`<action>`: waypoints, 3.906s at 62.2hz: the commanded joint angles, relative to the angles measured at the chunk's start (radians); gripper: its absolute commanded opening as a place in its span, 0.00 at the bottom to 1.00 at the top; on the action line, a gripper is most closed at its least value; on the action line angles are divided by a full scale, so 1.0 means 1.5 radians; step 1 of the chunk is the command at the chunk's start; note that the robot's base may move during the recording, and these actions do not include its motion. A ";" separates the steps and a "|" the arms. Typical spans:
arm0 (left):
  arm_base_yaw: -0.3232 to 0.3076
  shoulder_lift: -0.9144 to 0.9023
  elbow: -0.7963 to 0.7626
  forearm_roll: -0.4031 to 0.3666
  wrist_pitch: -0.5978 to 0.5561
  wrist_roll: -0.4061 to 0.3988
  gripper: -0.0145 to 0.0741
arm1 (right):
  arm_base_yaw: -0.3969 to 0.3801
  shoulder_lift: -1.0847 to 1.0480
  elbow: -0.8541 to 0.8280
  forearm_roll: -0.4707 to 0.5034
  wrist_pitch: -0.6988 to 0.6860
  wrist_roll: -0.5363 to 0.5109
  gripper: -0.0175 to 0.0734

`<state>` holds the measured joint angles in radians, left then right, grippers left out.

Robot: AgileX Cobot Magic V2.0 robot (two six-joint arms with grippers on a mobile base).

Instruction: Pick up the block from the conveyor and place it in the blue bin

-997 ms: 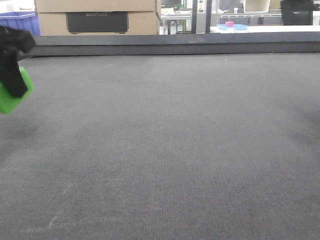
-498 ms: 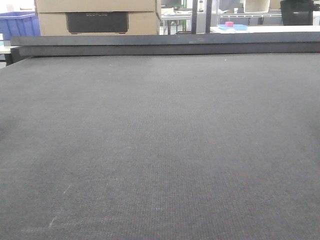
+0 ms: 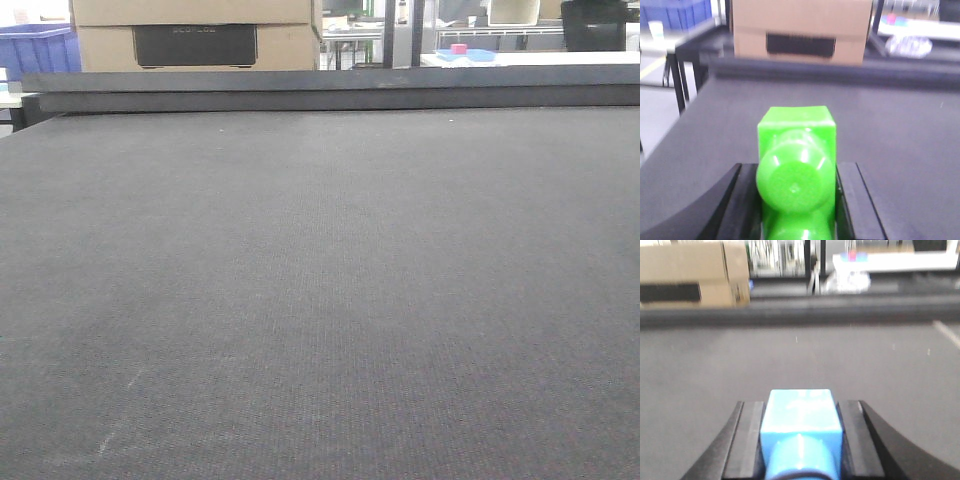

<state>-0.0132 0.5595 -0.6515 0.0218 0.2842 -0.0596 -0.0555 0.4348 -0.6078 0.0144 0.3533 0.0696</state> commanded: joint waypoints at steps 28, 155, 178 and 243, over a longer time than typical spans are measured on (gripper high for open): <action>-0.017 -0.112 0.001 -0.030 -0.001 -0.003 0.04 | -0.001 -0.066 0.004 -0.001 -0.037 -0.006 0.01; -0.029 -0.137 0.001 -0.025 0.003 -0.003 0.04 | -0.001 -0.066 0.004 -0.001 -0.037 -0.006 0.01; -0.029 -0.162 0.001 -0.025 0.003 -0.003 0.04 | -0.001 -0.066 0.004 -0.001 -0.037 -0.006 0.01; -0.029 -0.164 0.001 -0.025 0.003 -0.003 0.04 | -0.001 -0.066 0.004 -0.001 -0.037 -0.006 0.01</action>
<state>-0.0512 0.3191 -0.6515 -0.0105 0.3050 -0.0615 -0.0555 0.3383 -0.6061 0.0144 0.3220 0.0678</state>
